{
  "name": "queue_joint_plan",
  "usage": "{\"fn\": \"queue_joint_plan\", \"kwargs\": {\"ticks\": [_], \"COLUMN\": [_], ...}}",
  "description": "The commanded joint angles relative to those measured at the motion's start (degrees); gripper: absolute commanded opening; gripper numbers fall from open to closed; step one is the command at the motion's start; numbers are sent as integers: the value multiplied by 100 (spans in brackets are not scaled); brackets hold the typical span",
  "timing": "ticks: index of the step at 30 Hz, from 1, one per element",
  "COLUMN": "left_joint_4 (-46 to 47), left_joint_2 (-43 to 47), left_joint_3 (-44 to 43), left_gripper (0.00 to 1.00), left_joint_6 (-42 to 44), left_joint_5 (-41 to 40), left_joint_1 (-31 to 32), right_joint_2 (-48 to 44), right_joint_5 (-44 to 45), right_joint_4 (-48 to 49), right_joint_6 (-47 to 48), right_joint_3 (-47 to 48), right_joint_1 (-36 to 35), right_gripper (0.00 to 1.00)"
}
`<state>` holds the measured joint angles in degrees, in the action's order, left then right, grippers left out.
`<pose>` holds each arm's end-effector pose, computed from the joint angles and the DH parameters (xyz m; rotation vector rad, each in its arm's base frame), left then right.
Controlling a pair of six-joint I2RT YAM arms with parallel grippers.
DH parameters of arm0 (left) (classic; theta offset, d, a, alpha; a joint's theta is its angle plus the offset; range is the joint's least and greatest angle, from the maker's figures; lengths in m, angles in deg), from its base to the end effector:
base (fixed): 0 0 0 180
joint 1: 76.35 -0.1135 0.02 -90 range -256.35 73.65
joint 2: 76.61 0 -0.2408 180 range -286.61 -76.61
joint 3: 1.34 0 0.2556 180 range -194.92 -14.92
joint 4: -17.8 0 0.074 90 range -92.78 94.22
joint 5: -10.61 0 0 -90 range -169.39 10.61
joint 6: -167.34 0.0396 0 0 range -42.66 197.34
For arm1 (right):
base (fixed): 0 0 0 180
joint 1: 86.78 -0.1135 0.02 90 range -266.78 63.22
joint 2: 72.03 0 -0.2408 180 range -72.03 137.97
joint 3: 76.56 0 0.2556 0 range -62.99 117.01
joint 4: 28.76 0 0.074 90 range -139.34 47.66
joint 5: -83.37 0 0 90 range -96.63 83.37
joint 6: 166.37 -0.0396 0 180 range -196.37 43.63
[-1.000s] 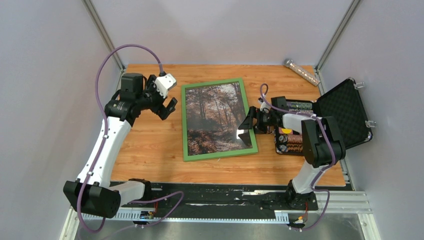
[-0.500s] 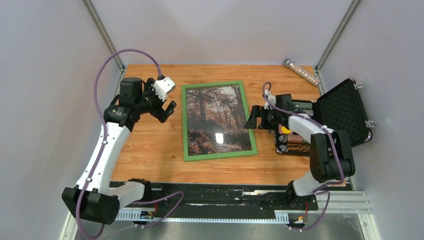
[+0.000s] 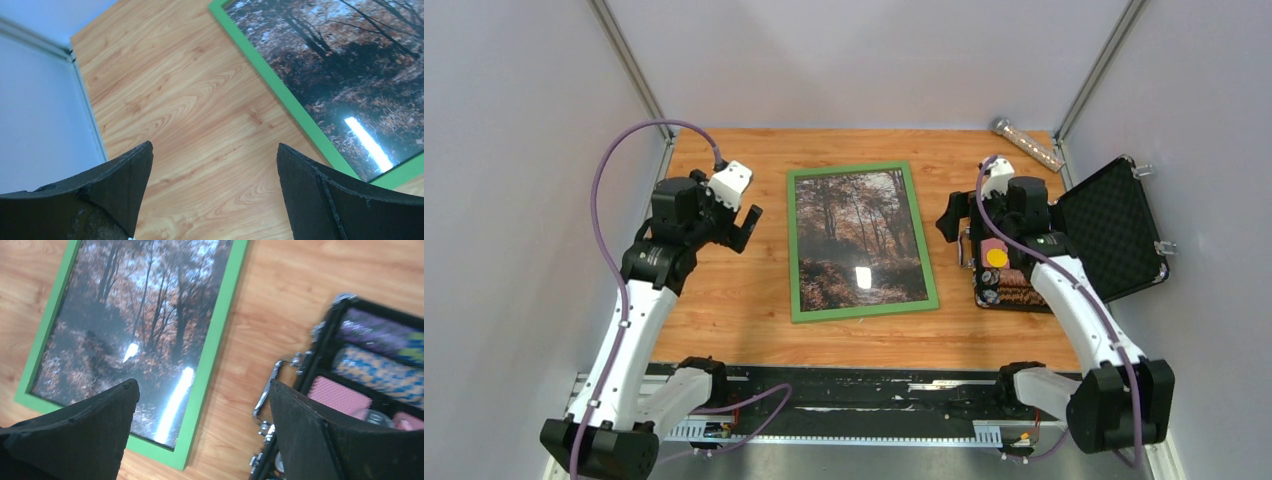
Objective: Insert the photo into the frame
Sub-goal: Reset both arms
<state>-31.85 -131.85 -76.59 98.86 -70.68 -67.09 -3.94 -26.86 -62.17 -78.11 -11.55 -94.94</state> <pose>0.2174 -0.0415 0.3428 0.6407 1.9806 -0.0283 0.2700 0.0526 0.2571 -0.3201 2.1808 0.4857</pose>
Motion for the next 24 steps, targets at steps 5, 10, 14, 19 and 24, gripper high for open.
{"fn": "queue_joint_plan", "kwargs": {"ticks": [5, 10, 14, 19, 24], "left_joint_4": [147, -301, -220, 247, 616], "left_joint_2": [682, 686, 900, 1560, 2041], "left_joint_3": [228, 63, 274, 784, 1147], "left_gripper": [100, 100, 100, 100, 100], "left_joint_6": [-1100, -1435, -1485, -1656, -1767], "left_joint_5": [-1019, -1033, -1111, -1266, -1290], "left_joint_1": [-63, -64, -72, -81, -82], "right_joint_2": [-1121, -1663, -2002, -2191, -2562], "right_joint_5": [1384, 1365, 1411, 887, 617], "right_joint_4": [40, 40, 79, 117, 294], "right_joint_6": [288, 380, 272, 209, 265], "right_joint_3": [82, -112, -369, -681, -1010], "right_joint_1": [147, 204, 326, 572, 605], "right_gripper": [100, 100, 100, 100, 100]}}
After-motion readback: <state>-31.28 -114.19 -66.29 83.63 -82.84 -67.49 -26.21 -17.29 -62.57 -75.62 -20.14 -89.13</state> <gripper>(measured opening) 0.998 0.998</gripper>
